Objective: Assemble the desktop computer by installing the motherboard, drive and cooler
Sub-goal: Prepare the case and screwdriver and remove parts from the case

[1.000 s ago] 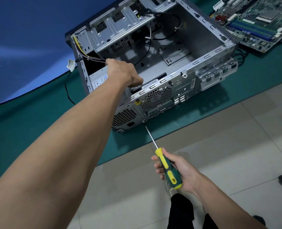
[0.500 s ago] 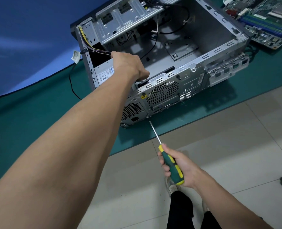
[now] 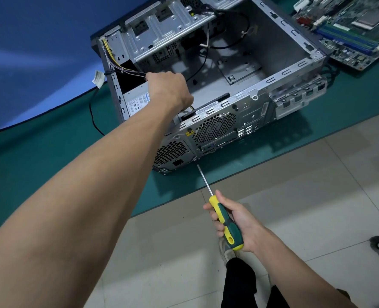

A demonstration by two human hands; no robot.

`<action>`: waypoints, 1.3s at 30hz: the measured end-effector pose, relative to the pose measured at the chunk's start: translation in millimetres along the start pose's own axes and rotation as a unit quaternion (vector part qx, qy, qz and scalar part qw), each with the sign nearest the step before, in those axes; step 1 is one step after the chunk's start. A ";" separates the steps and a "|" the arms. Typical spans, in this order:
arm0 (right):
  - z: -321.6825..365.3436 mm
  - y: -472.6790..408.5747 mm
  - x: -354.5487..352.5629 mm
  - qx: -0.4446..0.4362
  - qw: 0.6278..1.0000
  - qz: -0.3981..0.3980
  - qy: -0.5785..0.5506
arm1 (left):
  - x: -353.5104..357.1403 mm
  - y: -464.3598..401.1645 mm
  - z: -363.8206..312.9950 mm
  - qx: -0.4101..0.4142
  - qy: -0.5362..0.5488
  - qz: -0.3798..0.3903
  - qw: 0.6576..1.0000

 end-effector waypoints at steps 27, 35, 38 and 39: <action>-1.5 14.3 14.5 -0.012 0.996 -0.083 -0.014 | 122.2 179.2 -8.8 -0.284 0.695 0.214 0.626; 4.5 18.4 -0.5 -0.048 0.921 -0.242 0.300 | 126.2 179.9 -17.1 -0.303 0.752 0.194 0.552; -5.2 16.6 10.7 -0.012 0.990 -0.126 0.059 | 128.7 181.9 -14.5 -0.289 0.762 0.180 0.551; -5.0 19.7 16.6 0.014 0.998 -0.054 -0.040 | 128.7 182.2 -13.3 -0.280 0.767 0.183 0.547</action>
Point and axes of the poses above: each hand's wrist, its own y-axis away from the middle knuckle, its own x-axis out of the palm, z = x × y, the point moved 5 cm from there along -y, towards the middle knuckle, and after that the axes turned 15 degrees about y, right-handed, at the moved point
